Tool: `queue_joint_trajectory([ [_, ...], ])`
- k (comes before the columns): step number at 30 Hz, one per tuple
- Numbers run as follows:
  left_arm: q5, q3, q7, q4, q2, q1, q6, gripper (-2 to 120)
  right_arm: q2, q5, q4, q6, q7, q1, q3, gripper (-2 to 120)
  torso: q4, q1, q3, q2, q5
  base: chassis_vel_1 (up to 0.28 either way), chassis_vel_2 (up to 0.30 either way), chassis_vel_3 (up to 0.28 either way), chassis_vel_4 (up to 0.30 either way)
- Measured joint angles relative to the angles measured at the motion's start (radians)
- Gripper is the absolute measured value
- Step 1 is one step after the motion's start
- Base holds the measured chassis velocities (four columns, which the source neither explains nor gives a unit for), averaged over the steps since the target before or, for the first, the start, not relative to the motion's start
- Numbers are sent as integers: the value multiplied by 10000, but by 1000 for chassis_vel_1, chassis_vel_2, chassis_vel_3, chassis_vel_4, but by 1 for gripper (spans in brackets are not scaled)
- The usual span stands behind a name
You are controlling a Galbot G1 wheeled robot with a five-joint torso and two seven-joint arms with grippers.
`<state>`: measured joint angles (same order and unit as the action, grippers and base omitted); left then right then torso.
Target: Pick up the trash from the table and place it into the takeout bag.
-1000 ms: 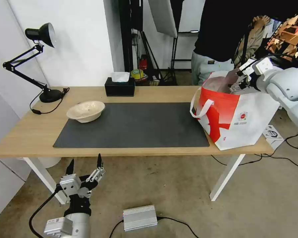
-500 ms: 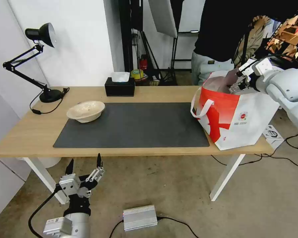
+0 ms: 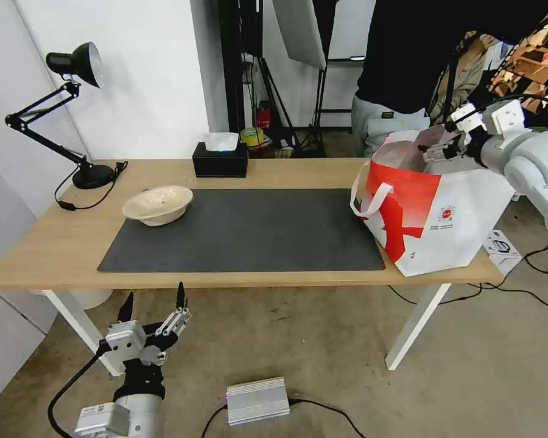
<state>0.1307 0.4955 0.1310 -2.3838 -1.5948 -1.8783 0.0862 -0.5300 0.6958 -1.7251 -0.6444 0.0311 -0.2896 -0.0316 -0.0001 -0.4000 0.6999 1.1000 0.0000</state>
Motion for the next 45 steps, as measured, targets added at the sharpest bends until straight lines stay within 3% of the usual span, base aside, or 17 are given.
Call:
queue_joint_trajectory([
  [6,-9,36,6,-148,-4,-134,16,100,12,1174,-1335,1810,1389,-1135,-827,100,2,0,0,0,0,0,0,0,0],
  [12,-13,98,19,-245,-7,-250,52,100,-76,1530,-2805,3243,2708,-2815,-1675,100,0,0,0,0,-1,0,0,0,0],
  [18,-28,101,21,-306,-8,-266,58,100,-351,1499,-3679,4409,3532,-4138,-2001,100,2,1,0,0,-1,0,0,0,0],
  [25,-58,102,23,-418,-11,-316,60,100,-1075,785,-4608,6643,4363,-6041,-2281,100,1,0,0,0,-1,0,0,0,0],
  [36,-76,144,35,-472,-12,-373,113,100,-2360,-792,-5600,7875,4896,-8376,-1970,100,1,1,0,1,-1,0,0,0,0],
  [45,-79,138,50,-515,-20,-391,133,100,-2872,-2253,-5879,8652,5206,-9349,-1500,100,1,0,0,1,-1,0,0,0,0],
])
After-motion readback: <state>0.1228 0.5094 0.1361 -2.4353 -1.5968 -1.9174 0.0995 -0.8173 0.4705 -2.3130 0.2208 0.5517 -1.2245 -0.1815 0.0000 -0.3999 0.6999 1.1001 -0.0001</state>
